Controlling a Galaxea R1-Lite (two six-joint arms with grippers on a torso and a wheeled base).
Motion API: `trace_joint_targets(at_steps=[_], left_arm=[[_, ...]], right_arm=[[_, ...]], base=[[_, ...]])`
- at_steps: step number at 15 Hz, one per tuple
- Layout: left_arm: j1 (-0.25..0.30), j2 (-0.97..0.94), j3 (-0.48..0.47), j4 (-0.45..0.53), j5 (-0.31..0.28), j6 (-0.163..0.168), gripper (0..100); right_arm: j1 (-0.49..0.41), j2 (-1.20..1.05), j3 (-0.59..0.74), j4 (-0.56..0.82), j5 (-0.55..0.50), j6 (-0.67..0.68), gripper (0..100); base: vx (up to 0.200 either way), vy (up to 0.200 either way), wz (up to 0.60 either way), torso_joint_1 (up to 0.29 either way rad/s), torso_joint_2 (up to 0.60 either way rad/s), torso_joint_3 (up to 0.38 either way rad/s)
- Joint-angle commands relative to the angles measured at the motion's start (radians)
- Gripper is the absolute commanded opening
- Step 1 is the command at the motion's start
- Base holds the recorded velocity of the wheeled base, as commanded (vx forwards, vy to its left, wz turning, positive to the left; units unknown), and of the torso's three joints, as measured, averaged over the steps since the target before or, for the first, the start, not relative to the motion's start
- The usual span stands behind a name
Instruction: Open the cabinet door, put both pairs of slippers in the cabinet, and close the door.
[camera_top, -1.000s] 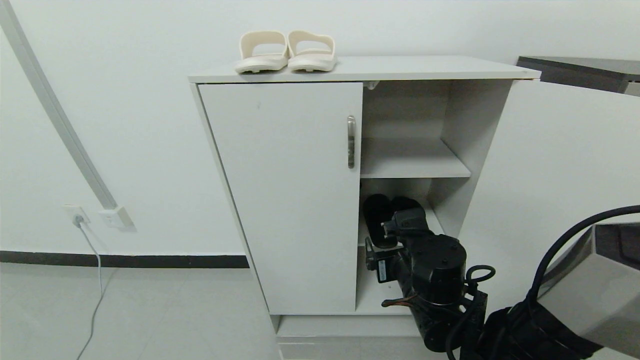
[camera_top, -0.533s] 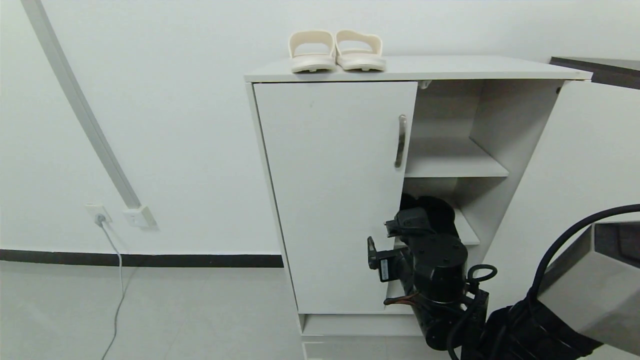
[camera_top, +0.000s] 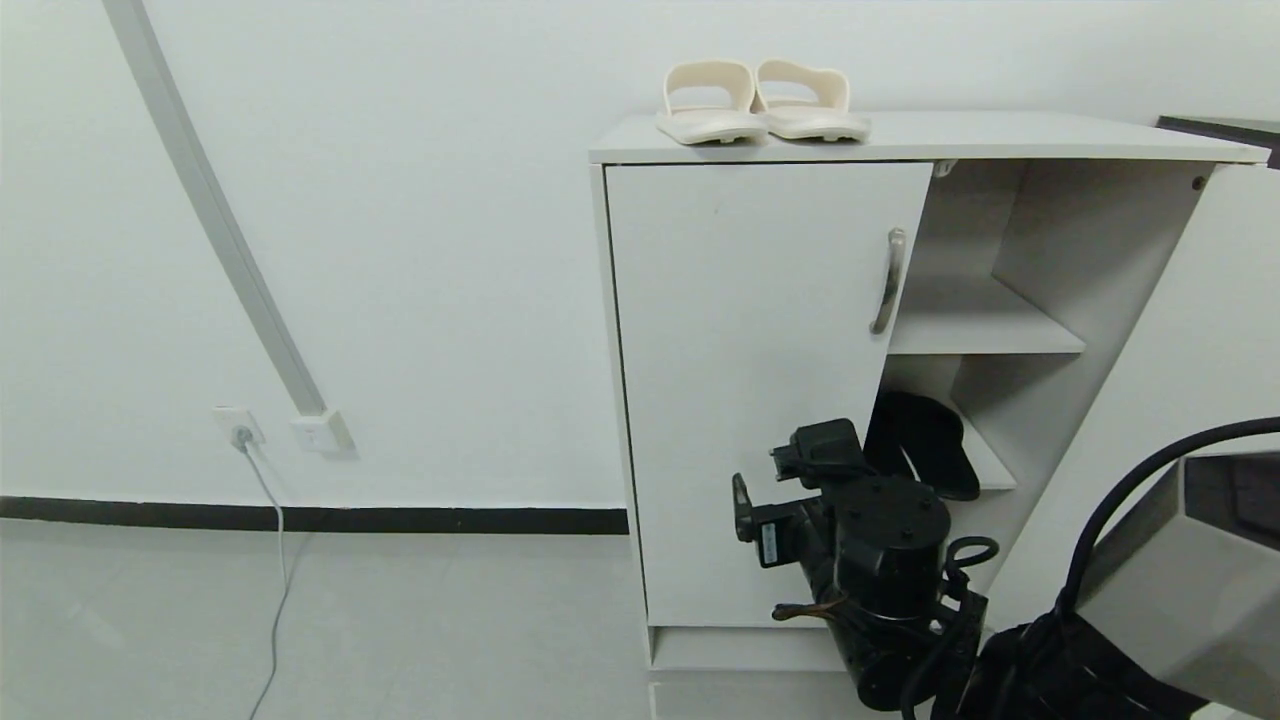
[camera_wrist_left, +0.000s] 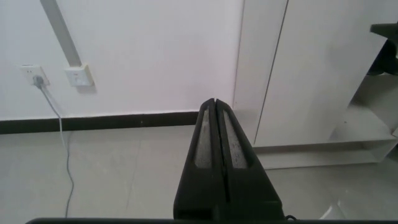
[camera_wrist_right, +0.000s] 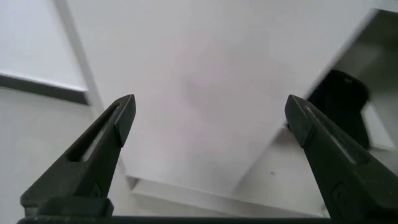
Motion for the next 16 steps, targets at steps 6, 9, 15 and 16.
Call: trace_joint_targets(at_steps=[6,9,15,16], left_arm=[[0.001,0.001,0.000,0.001,0.000,-0.001,0],[-0.001,0.001,0.000,0.001,0.000,-0.001,0],[-0.001,0.001,0.000,0.001,0.000,-0.001,0],[-0.001,0.001,0.000,0.001,0.000,-0.001,0]], right_arm=[[0.000,0.002,0.008,-0.001,0.000,-0.001,100],[0.000,0.005,0.007,0.001,0.000,-0.001,100],[0.000,0.005,0.007,0.004,0.000,-0.002,100],[0.000,0.006,0.007,0.004,0.000,-0.002,100]], base=[[0.000,0.000,0.00,0.000,0.00,0.000],[0.000,0.000,0.00,0.000,0.00,0.000],[0.000,0.000,0.00,0.000,0.00,0.000],[0.000,0.000,0.00,0.000,0.00,0.000]])
